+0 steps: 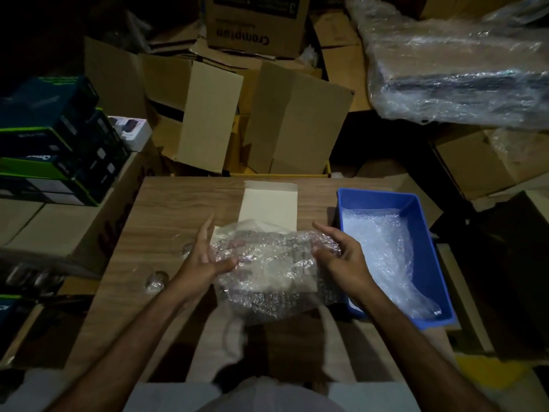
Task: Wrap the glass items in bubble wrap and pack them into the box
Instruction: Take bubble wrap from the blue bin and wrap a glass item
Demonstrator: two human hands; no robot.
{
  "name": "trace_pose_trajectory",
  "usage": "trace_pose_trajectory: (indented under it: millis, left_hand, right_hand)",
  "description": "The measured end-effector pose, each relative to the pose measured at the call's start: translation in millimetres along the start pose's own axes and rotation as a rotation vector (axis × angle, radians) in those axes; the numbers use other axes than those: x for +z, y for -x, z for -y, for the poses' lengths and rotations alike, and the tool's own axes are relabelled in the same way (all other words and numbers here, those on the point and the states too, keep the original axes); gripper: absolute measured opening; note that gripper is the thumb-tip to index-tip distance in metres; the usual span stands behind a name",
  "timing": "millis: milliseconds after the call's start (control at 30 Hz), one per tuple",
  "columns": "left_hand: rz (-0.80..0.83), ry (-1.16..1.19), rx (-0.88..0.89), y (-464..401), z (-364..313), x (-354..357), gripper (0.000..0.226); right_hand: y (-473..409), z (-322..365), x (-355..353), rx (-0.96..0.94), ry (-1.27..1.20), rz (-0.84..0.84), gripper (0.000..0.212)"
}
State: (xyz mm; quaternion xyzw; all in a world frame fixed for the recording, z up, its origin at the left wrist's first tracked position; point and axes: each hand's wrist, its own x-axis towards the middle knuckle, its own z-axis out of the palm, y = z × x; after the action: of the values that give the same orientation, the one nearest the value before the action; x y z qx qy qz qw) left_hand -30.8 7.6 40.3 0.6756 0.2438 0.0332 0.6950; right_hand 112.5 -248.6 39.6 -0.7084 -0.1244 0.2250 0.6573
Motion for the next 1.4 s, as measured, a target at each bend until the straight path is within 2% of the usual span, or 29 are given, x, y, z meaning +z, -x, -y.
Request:
trace_pose_trajectory:
  millis: [67,167,300,367,467,533,600,667,733,767,833,900,967,1067,1133,1167,1233,1333,1400]
  left_hand:
    - [0.077,0.037,-0.035,-5,-5,-8,0.105]
    - [0.202,0.103,-0.086,-10,-12,-15,0.075]
    - [0.100,0.092,-0.138,-14,-17,-14,0.043]
    - [0.076,0.081,-0.155,-16,-14,-17,0.038]
    - [0.051,0.066,-0.122,-13,-10,-19,0.050]
    - [0.017,-0.043,-0.078,-11,-10,-20,0.052]
    - [-0.020,-0.274,-0.030,-10,-13,-19,0.041]
    - [-0.057,-0.470,0.019,-12,-14,-19,0.024]
    - [-0.090,-0.619,0.081,-15,-13,-22,0.018]
    - [-0.082,-0.652,0.104,-16,-13,-24,0.017]
    - [0.011,-0.524,0.099,-15,-17,-29,0.015]
    - [0.156,-0.382,0.041,-11,-21,-37,0.015]
    - [0.337,-0.419,-0.019,-9,-26,-48,0.020]
    - [0.650,-0.503,-0.137,-7,-46,-50,0.041]
    - [0.744,-0.485,-0.165,-10,-60,-31,0.060]
    - [0.751,-0.446,-0.158,-11,-65,-16,0.059]
    - [0.726,-0.385,-0.136,-12,-70,10,0.043]
    - [0.567,-0.371,-0.002,-13,-61,20,0.027]
    - [0.421,-0.265,0.028,-11,-48,16,0.028]
  right_hand:
    - [-3,2,-1,0.029,-0.001,-0.022,0.049]
    - [-5,6,-3,0.034,0.035,-0.013,0.051]
    - [-8,9,-6,0.024,0.175,0.012,0.052]
    - [-10,8,-9,0.033,0.235,0.008,0.053]
    - [-15,4,-14,0.036,0.305,-0.019,0.054]
    - [-16,2,-15,0.040,0.392,-0.046,0.053]
    - [-18,3,-16,0.026,0.481,-0.052,0.049]
    - [-21,4,-15,-0.009,0.604,-0.045,0.039]
    - [-25,4,-17,-0.056,0.694,0.002,0.023]
    - [-28,3,-19,-0.076,0.716,0.034,0.022]
    - [-33,3,-25,-0.068,0.711,0.118,0.023]
    - [-31,15,-28,-0.051,0.537,0.259,0.022]
    - [-29,28,-29,-0.028,0.347,0.382,0.025]
    - [-30,53,-16,-0.028,0.284,0.475,0.025]
    - [-35,66,-3,-0.017,0.293,0.490,0.027]
    - [-39,70,3,0.014,0.257,0.492,0.028]
    - [-45,71,10,0.140,0.076,0.488,0.035]
    - [-39,53,11,0.425,-0.495,0.411,0.061]
    - [-26,30,11,0.492,-0.900,0.408,0.084]
